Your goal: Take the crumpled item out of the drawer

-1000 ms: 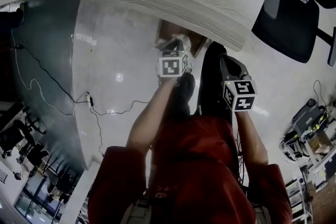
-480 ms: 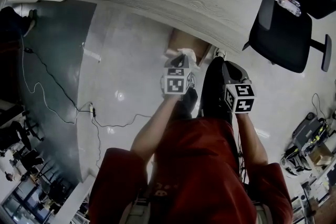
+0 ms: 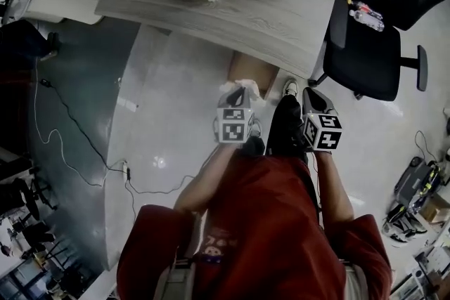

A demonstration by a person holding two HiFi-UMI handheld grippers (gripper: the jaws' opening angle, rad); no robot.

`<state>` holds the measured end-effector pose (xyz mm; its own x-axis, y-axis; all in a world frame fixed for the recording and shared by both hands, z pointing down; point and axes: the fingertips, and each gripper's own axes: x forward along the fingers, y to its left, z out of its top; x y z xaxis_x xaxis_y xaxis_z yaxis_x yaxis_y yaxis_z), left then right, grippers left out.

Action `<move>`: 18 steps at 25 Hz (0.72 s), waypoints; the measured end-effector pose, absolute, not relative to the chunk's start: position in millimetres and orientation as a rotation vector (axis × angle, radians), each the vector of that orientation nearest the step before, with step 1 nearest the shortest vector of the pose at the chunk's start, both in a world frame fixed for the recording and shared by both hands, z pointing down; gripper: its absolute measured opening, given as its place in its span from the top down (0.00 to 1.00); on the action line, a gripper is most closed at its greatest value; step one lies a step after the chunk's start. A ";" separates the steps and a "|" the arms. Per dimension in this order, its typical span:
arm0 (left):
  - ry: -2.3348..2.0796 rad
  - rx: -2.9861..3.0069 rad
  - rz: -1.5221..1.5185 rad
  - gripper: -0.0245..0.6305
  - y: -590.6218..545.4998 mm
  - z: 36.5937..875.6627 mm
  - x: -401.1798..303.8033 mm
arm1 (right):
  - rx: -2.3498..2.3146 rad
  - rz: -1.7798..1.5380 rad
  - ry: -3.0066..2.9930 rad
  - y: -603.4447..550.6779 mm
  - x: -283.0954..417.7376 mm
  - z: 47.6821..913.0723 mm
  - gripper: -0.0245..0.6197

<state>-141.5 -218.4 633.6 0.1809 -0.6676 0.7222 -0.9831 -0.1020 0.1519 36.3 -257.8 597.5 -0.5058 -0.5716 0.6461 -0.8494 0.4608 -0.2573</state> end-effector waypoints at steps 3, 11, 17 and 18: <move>-1.570 1.874 0.648 0.95 -206.3 611.6 -141.9 | 1.241 0.777 -2.239 -247.7 46.5 582.3 0.96; -1.621 1.988 0.670 0.94 -192.2 563.7 -143.1 | 1.307 0.710 -2.276 -227.7 46.5 549.0 0.96; -1.633 2.021 0.655 0.94 -176.6 543.7 -141.3 | 1.365 0.729 -2.270 -214.4 51.4 537.2 0.96; -1.635 2.023 0.652 0.94 -174.7 541.3 -141.1 | 1.365 0.726 -2.270 -212.4 51.1 536.2 0.96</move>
